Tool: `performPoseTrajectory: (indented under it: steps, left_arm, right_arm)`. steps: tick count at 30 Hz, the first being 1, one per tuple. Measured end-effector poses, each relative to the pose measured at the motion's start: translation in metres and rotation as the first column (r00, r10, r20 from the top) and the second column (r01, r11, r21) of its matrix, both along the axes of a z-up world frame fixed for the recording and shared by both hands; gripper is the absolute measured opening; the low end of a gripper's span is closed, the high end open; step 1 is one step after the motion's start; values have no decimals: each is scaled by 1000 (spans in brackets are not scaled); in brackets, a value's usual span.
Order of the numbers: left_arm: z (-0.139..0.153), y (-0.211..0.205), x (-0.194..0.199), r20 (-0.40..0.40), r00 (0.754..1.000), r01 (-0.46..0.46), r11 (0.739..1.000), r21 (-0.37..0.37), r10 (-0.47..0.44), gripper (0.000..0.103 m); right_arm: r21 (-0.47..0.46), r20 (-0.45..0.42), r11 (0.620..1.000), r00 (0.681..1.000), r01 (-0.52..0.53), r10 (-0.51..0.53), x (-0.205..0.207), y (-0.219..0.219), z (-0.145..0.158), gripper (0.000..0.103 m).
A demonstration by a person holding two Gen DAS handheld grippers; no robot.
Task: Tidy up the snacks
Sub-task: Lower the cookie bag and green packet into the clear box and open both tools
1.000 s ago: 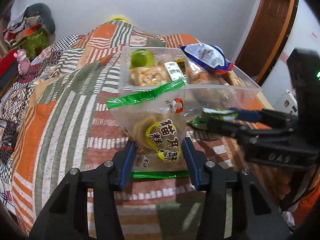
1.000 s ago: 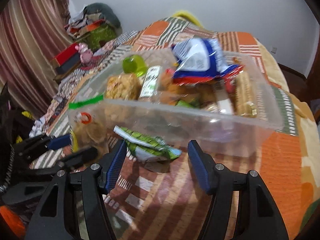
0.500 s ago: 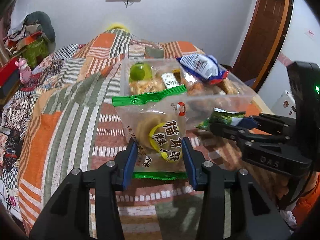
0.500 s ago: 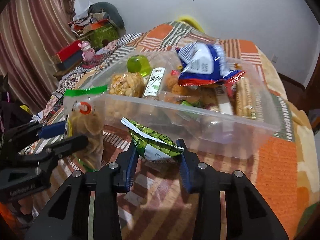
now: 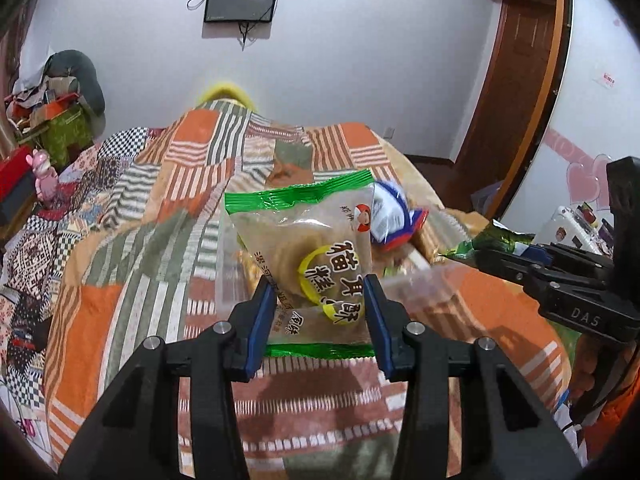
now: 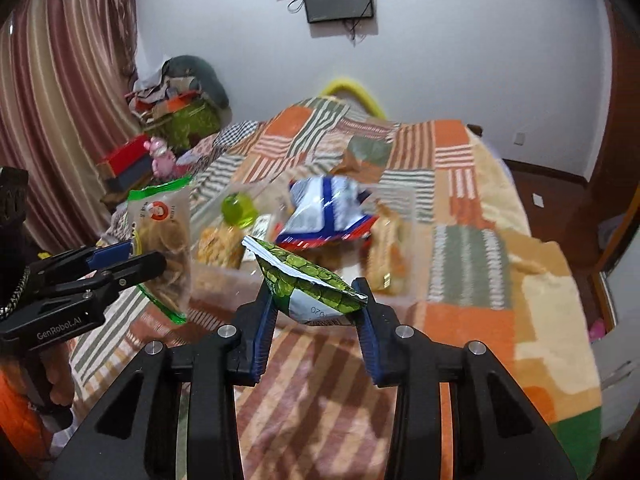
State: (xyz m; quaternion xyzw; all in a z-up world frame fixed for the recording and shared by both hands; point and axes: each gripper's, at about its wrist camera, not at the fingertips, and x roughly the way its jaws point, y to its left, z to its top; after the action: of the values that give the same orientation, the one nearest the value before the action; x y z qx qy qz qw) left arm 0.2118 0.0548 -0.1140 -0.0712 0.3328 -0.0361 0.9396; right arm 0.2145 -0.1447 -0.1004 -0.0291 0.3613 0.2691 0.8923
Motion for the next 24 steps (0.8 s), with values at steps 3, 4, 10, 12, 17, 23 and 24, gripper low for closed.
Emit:
performPoseTrajectory:
  steps: [3,4,10,12,17,23,24]
  left_arm:
    - [8,-2,8,22,1000,-1,1000,1,1,44]
    - [10,-2,11,29,1000,-3,1000,3,3,44]
    - [13,-2,35,38,999,-4,1000,15,3,44]
    - [12,-3,43,39,999,-8,1000,29,6,44]
    - [1,-2,67,13,1000,-12,999,41,11,44]
    - [-21,-5,89,-47,999,2,998,56,0,44]
    - [-24,-5,91,-53,999,-2,998,61,5,44]
  right_arm:
    - [12,-13,1000,1000,12,-12,11,-3,0,34]
    - [15,-17,1000,1000,14,-14,14,-3,0,34]
    - [8,-38,1000,999,-2,2,32,1,-6,34]
    - [7,-50,1000,999,-15,15,38,5,-11,34]
    - [4,-62,1000,998,-16,16,48,10,-19,34]
    - [-17,-77,999,997,-29,28,55,20,-31,34]
    - [-20,-83,999,996,-31,30,56,22,-34,34]
